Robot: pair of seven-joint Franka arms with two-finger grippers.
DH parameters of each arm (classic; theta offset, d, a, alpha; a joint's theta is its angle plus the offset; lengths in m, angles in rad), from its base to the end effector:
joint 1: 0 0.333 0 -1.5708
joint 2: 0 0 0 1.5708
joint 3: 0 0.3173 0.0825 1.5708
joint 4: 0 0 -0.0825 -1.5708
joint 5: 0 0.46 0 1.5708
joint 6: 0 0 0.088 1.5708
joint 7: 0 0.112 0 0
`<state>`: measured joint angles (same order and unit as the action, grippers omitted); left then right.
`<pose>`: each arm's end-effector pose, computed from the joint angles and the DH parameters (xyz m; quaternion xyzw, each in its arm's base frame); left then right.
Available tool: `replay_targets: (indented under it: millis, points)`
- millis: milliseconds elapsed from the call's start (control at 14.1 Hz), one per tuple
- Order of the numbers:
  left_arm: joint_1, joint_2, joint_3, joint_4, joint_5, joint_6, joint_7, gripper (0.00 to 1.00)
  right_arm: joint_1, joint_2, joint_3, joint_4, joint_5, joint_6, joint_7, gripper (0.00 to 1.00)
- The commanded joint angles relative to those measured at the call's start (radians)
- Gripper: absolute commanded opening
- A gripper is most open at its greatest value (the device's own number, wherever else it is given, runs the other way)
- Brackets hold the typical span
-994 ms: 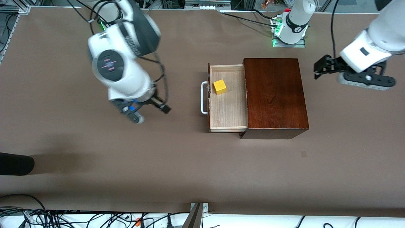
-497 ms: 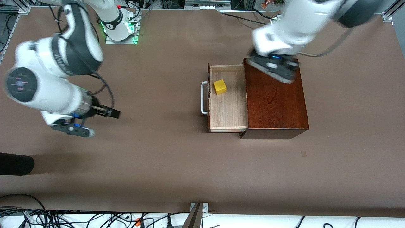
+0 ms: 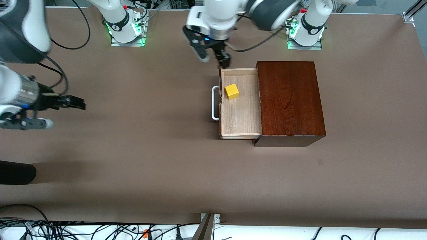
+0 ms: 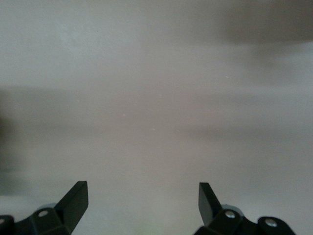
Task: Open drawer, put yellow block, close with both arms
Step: 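Withdraw the right gripper while the left gripper moves toward the drawer, then lower the left gripper to the drawer front beside the handle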
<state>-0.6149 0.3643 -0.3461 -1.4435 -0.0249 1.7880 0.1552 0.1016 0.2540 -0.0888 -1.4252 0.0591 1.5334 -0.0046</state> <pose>0.4483 -0.5887 0.4726 0.8529 -0.5169 -0.0279 0.0671 0.6962 0.0221 0.5287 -0.9972 -0.0082 0.0724 0.0180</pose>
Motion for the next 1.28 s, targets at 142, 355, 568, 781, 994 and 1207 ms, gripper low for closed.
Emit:
replay_targets:
  millis: [142, 355, 568, 781, 994, 1207]
  points:
    - [-0.095, 0.189, 0.012, 0.09, 0.098, 0.045, 0.176, 1.0, -0.132, -0.262, 0.118, -0.311, -0.061, 0.154, -0.057, 1.0]
    - [-0.132, 0.292, 0.013, 0.153, 0.167, 0.071, 0.178, 1.0, -0.16, -0.301, 0.118, -0.301, -0.061, 0.12, -0.064, 1.0]
    - [-0.144, 0.352, 0.013, 0.164, 0.21, 0.131, 0.182, 1.0, -0.184, -0.305, 0.121, -0.274, -0.045, 0.083, -0.066, 1.0]
    - [-0.163, 0.381, 0.016, 0.157, 0.29, 0.137, 0.239, 1.0, -0.177, -0.274, 0.113, -0.238, -0.051, 0.061, -0.067, 1.0]
    - [-0.158, 0.378, 0.022, 0.141, 0.371, 0.122, 0.253, 1.0, -0.177, -0.266, 0.115, -0.215, -0.058, 0.019, -0.063, 1.0]
    - [-0.144, 0.357, 0.022, 0.118, 0.385, 0.058, 0.308, 1.0, -0.177, -0.266, 0.116, -0.215, -0.054, 0.019, -0.063, 1.0]
